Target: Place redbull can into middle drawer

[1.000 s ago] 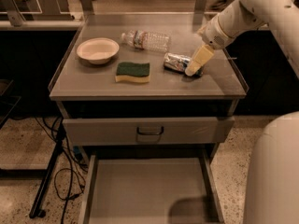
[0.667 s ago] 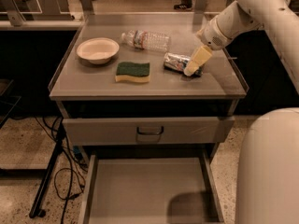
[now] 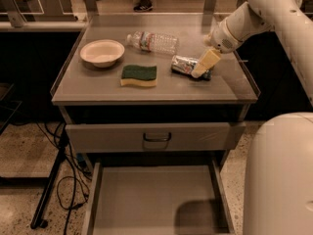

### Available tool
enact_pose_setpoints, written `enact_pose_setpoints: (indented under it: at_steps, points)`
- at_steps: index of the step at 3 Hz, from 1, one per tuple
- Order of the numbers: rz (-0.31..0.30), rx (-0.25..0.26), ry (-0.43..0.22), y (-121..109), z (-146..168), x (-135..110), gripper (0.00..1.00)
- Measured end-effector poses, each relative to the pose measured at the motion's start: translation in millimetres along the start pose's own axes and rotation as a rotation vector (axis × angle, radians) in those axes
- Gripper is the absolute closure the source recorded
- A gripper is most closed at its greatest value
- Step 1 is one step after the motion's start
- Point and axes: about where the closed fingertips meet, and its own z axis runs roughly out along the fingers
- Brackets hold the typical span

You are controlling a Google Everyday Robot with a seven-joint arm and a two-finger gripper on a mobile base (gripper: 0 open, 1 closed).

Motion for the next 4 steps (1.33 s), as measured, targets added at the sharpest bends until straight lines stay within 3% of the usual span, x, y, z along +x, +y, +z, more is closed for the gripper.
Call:
enact_pose_setpoints:
  at_steps: [3, 4]
  points:
    - [0.000, 0.000, 0.000, 0.0, 0.2, 0.0, 0.89]
    - [0.000, -0.001, 0.000, 0.1, 0.4, 0.0, 1.00]
